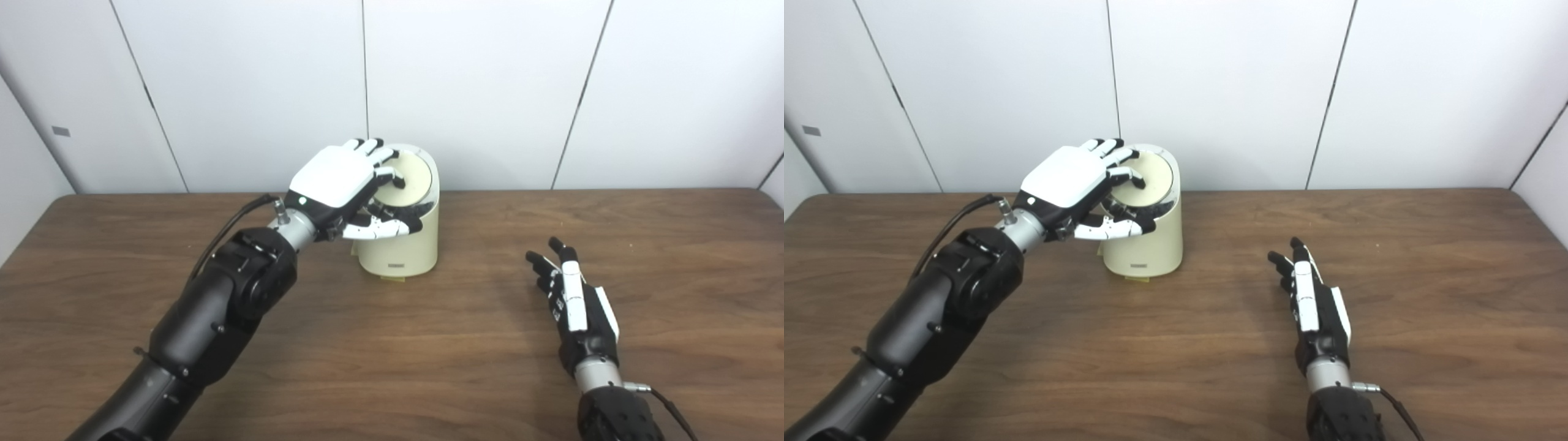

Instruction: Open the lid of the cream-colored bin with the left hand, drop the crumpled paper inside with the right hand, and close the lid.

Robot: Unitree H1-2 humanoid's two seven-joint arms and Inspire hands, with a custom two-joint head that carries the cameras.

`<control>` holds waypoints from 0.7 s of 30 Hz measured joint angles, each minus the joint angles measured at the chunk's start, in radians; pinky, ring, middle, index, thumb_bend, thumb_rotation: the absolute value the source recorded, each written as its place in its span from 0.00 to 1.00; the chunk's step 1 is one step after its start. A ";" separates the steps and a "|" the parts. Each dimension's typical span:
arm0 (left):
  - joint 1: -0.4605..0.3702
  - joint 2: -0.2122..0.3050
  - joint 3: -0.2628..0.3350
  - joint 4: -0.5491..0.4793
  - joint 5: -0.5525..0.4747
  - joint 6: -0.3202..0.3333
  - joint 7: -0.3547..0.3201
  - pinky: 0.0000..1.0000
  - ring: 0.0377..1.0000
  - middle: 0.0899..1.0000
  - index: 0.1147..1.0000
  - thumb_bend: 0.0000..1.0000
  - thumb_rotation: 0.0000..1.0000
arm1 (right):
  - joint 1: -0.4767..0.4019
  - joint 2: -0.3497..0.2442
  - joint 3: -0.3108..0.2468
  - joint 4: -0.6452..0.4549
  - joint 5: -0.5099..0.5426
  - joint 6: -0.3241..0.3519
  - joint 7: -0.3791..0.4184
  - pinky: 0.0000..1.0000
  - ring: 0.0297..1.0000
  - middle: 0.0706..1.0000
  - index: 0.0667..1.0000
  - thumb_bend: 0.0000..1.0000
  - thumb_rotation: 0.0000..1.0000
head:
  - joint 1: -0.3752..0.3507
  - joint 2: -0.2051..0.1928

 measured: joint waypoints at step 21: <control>-0.001 -0.004 -0.054 0.031 0.123 -0.006 0.047 1.00 1.00 0.97 0.76 0.65 1.00 | 0.016 0.000 -0.008 -0.028 0.003 0.023 0.003 0.96 0.93 0.83 0.95 0.55 1.00 | 0.000 0.008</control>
